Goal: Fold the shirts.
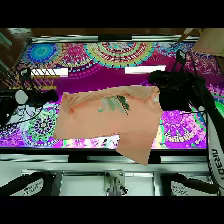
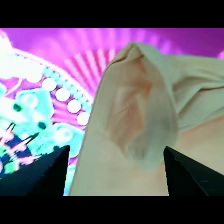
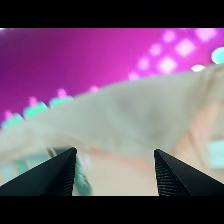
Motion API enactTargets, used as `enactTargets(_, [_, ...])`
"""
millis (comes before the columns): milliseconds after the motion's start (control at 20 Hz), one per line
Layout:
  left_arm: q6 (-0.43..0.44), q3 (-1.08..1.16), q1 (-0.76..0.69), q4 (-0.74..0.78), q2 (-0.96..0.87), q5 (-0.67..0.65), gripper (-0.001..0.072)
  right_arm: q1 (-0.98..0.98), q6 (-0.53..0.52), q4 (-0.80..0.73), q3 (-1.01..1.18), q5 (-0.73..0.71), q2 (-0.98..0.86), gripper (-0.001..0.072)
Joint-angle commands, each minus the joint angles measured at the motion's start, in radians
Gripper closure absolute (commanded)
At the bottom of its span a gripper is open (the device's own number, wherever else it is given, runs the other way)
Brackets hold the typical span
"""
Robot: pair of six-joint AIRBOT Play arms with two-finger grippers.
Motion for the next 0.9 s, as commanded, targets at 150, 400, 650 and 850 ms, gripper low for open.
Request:
enactTargets(150, [0.444, -0.037, 0.288, -0.242, -0.008, -0.534, -0.0002, -0.193, -0.216, -0.230, -0.048, -0.665, 0.064, 0.0125])
enactTargets(400, [0.566, -0.237, 0.425, -0.461, -0.012, -0.459, -0.0003, -0.320, -0.257, 0.010, -0.151, -0.694, 0.064, 0.0125])
enactTargets(650, [0.605, -0.312, 0.391, -0.462, -0.023, -0.364, 0.0000, -0.318, -0.257, 0.016, -0.153, -0.657, 0.064, 0.0125])
enactTargets(850, [0.606, -0.312, 0.388, -0.462, -0.065, -0.353, 0.0079, -0.318, -0.256, 0.016, -0.153, -0.654, 0.064, 0.0125])
